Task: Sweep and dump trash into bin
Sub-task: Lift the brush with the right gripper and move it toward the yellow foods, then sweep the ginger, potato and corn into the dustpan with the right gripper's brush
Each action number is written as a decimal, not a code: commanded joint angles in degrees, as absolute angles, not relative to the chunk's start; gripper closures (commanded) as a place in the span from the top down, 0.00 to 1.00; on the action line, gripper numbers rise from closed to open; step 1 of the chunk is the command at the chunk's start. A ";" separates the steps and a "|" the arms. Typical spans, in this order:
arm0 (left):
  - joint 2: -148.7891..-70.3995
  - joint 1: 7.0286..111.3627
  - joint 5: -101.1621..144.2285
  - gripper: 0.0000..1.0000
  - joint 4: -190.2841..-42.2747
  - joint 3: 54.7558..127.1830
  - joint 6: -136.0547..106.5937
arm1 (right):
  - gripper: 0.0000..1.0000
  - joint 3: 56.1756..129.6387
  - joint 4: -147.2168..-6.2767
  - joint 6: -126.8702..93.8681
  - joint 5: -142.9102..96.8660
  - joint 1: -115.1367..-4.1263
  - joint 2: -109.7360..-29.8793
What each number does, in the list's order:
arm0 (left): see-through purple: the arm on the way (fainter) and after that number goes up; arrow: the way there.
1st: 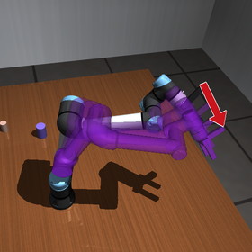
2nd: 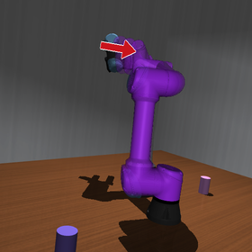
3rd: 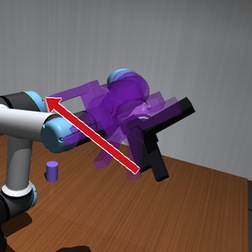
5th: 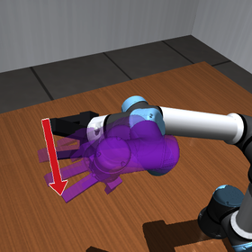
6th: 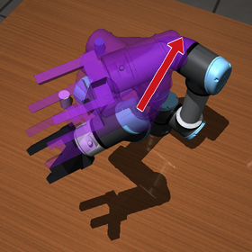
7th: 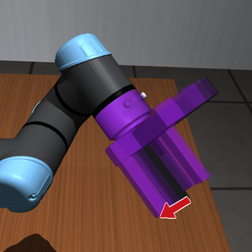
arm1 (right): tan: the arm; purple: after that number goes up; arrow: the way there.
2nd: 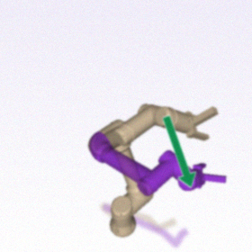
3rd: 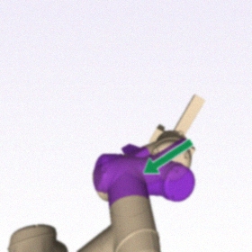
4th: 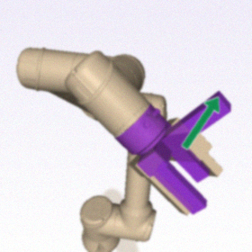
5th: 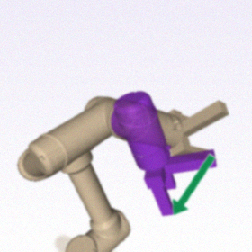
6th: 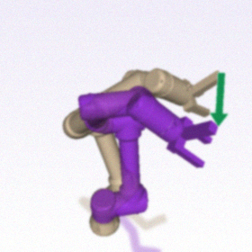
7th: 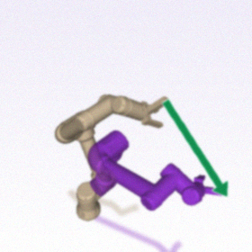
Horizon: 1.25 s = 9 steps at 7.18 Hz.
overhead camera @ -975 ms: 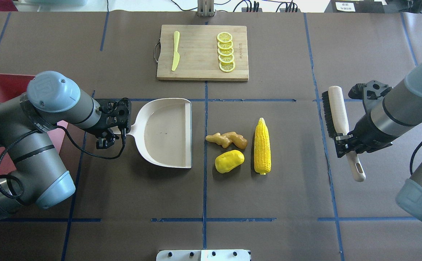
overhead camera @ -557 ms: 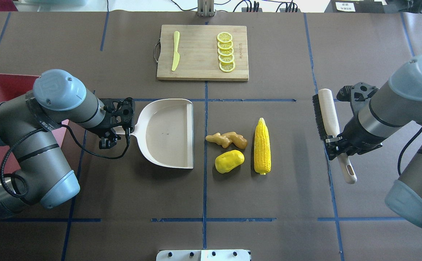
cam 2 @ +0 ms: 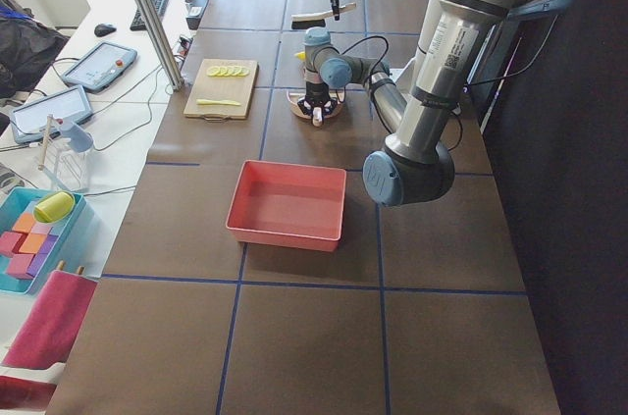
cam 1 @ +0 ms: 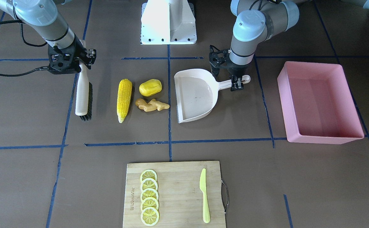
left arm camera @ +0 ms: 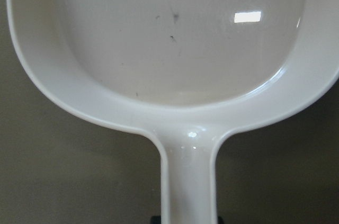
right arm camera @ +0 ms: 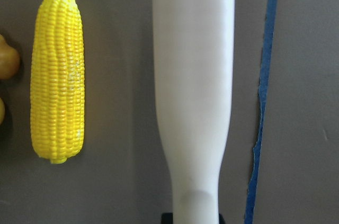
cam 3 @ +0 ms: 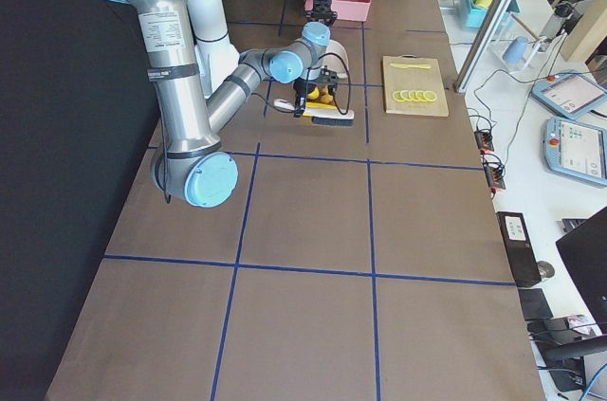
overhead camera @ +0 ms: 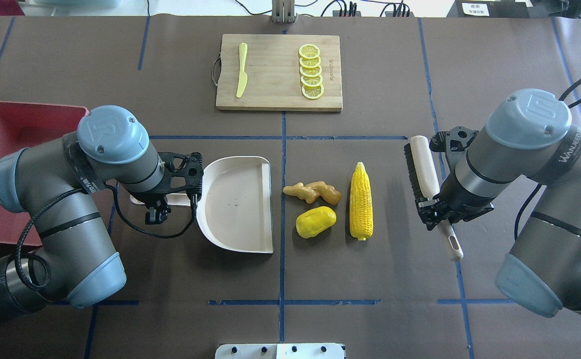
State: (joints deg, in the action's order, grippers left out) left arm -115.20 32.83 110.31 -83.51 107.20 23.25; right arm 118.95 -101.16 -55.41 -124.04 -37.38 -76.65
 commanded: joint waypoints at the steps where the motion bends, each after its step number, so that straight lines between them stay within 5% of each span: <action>1: -115.22 32.34 110.30 0.00 -83.41 107.23 23.12 | 0.00 114.64 -101.25 -55.55 -123.75 -35.16 -72.63; 9: -115.31 31.99 110.21 0.00 -83.50 106.35 23.12 | 0.00 101.99 -101.34 -61.96 -120.33 -27.87 -60.68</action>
State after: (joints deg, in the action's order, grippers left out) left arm -115.30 32.16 110.24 -83.49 106.48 23.18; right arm 105.26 -101.38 -61.02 -121.18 -28.76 -64.08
